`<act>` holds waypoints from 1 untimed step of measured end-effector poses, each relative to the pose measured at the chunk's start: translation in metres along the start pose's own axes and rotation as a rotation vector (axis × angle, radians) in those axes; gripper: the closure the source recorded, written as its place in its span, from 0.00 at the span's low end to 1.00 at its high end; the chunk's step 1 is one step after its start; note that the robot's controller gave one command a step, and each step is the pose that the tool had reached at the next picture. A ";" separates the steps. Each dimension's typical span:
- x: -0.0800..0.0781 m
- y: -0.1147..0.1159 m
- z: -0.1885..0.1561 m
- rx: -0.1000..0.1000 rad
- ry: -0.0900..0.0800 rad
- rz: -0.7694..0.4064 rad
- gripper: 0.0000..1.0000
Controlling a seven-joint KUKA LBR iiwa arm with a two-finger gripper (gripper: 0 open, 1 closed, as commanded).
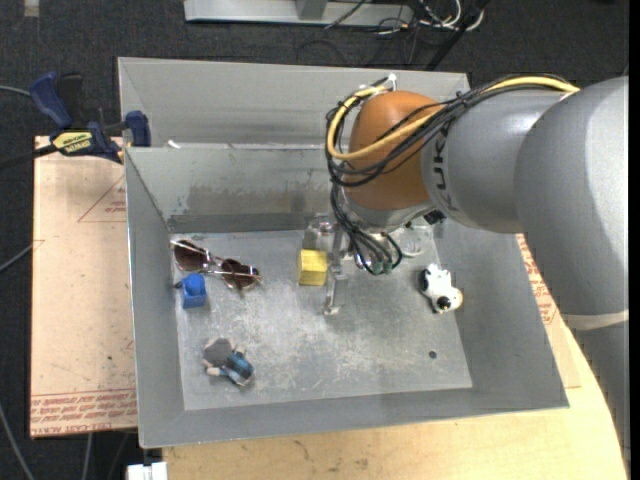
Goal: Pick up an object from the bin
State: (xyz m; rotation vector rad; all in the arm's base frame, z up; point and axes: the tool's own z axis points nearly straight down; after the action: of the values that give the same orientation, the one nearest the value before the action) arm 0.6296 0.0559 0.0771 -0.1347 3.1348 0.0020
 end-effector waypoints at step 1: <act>-0.004 -0.009 0.006 -0.001 0.000 0.012 1.00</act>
Offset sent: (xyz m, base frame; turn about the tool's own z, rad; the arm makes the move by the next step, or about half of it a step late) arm 0.0000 0.0000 0.0000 0.0000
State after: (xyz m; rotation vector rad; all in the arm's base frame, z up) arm 0.6348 0.0478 0.0706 -0.1162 3.1352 0.0029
